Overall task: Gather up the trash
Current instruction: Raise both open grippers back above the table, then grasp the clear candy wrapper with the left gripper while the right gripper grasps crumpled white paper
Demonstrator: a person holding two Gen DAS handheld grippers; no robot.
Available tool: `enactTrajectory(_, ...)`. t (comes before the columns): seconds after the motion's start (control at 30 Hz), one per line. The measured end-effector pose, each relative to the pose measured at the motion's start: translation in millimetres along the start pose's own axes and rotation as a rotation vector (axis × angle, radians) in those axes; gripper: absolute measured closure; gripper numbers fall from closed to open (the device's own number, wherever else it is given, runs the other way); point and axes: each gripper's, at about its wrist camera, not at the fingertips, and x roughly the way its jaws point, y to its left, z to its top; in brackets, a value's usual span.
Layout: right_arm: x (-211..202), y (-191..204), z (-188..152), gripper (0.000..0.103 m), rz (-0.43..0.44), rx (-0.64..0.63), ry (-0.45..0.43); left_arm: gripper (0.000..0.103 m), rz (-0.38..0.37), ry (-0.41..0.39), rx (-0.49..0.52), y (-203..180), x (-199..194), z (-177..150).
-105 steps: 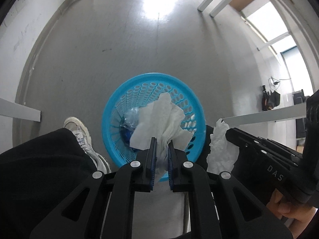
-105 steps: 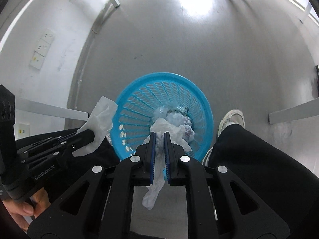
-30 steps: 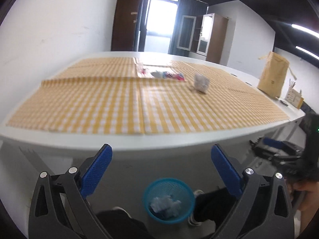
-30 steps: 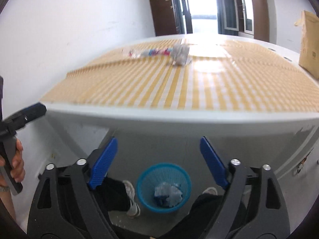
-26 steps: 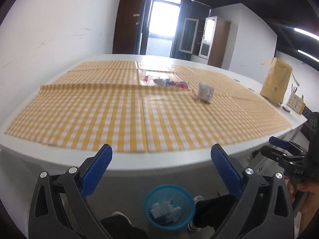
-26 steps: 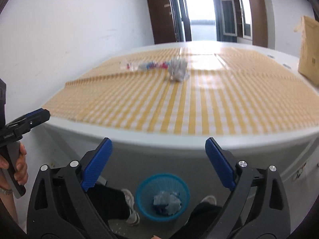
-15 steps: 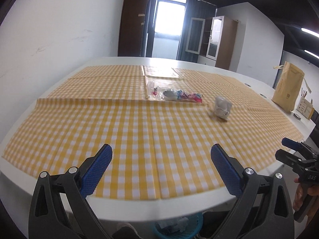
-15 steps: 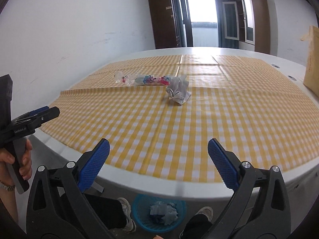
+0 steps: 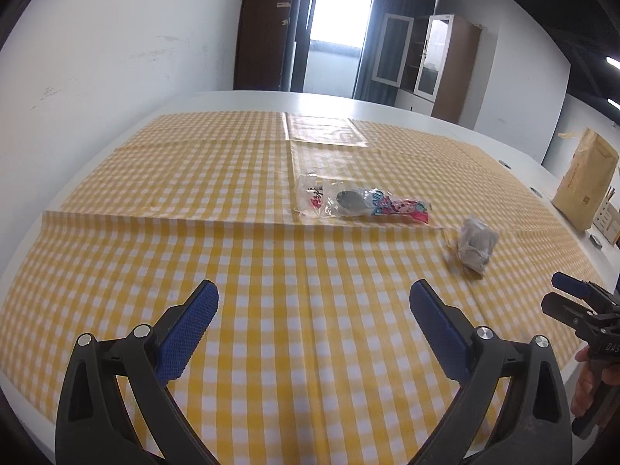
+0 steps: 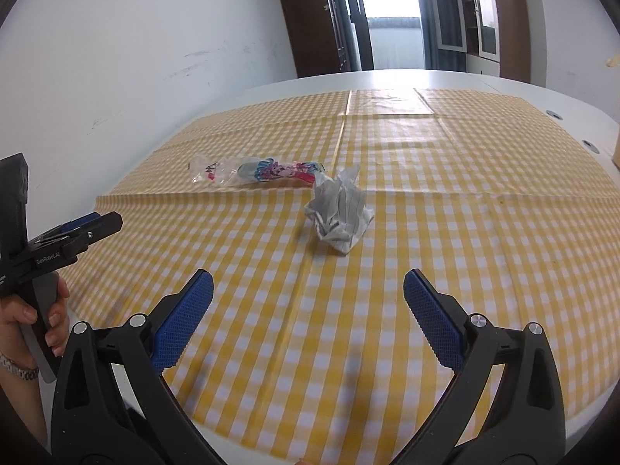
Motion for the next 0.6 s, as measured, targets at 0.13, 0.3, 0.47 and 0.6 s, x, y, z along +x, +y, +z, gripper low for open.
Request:
enactTrajectory(0.13, 24, -4, 15, 0.012, -0.017, -0.001, 0.027, 0.007, 0.004, 0.023, 0.033, -2, 26, 18)
enactTrajectory(0.3, 52, -10, 31, 0.019, -0.009, 0.018, 0.071, 0.008, -0.014, 0.065, 0.033, 0, 60, 41)
enactTrajectory(0.47, 73, -17, 43, 0.027, -0.030, 0.033, 0.111, 0.016, -0.019, 0.118, 0.022, 4, 95, 63)
enactTrajectory(0.6, 86, -23, 45, 0.036, -0.024, 0.042, 0.143, 0.019, -0.006, 0.153, 0.067, -1, 123, 74)
